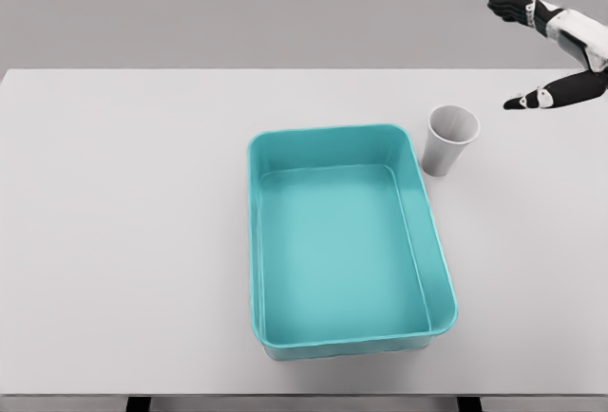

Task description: Put the paper cup into the basket with your right arm

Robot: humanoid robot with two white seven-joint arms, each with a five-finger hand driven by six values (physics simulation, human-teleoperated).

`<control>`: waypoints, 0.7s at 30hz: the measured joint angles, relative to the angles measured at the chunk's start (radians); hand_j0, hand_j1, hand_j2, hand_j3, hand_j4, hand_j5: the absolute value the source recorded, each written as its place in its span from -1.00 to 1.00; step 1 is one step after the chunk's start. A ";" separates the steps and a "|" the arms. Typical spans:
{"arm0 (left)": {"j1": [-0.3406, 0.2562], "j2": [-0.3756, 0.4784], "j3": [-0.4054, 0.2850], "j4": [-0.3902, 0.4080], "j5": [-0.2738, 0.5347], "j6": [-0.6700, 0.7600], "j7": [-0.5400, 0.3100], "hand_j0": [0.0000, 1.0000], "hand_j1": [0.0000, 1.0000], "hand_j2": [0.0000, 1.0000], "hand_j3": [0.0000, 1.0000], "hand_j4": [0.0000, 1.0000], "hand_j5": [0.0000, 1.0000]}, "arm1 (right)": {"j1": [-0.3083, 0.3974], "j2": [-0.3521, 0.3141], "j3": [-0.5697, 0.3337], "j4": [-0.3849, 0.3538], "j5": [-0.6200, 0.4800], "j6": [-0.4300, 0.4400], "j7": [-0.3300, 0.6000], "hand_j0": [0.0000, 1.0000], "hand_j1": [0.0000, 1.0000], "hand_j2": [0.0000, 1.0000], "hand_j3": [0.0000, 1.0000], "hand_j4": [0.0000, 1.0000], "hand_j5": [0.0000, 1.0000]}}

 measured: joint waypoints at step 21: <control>0.000 0.000 0.000 0.000 0.000 0.000 0.000 1.00 1.00 1.00 1.00 1.00 1.00 | 0.172 0.009 0.002 0.178 -0.076 -0.169 0.002 1.00 1.00 1.00 1.00 1.00 1.00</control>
